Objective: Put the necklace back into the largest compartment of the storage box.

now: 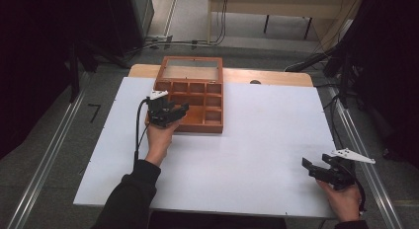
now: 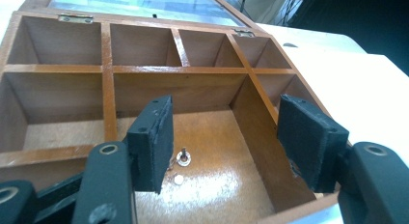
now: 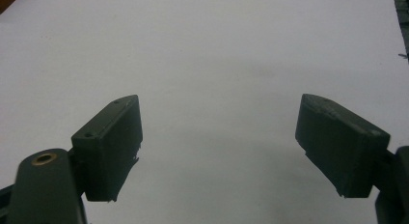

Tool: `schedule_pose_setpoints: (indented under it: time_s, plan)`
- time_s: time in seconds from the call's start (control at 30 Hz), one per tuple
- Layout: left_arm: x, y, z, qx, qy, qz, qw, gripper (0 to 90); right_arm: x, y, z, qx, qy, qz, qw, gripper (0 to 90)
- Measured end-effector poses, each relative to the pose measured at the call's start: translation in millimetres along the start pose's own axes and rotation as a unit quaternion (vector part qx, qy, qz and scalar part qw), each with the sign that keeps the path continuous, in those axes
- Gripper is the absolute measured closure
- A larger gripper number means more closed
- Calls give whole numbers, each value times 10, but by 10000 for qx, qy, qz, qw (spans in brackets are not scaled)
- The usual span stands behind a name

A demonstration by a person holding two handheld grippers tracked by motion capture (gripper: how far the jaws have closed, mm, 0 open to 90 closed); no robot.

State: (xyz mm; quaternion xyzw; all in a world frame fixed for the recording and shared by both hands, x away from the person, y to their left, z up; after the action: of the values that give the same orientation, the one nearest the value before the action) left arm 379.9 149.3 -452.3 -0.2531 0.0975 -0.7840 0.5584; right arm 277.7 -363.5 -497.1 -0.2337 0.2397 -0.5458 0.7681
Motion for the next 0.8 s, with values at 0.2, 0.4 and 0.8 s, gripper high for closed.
schedule_pose_setpoints:
  time_s: [0.2,0.4,0.8]
  plan:
    - [16,-126,-38,94,-19,-66,9999,303,-9,8,1,-22,16,-28,10000,150]
    - [62,-206,-57,128,0,-171,9998,260,-15,7,1,-23,5,-18,10000,150]
    - [-1,-312,-144,23,-24,-61,10000,173,-13,-9,-1,0,0,7,10000,150]
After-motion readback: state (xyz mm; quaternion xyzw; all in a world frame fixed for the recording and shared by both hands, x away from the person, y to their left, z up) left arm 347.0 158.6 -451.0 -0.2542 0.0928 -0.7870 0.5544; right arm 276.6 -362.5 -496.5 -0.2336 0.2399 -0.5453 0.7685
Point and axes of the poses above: each handheld gripper's, and its own axes: y roughly forward along the jaws, z roughly out of its top, x roughly to its right, the point moved 1 cm from there along y, roughly forward along the jaws, and after that the axes turned 2 degrees about x, right-handed, at the moved point
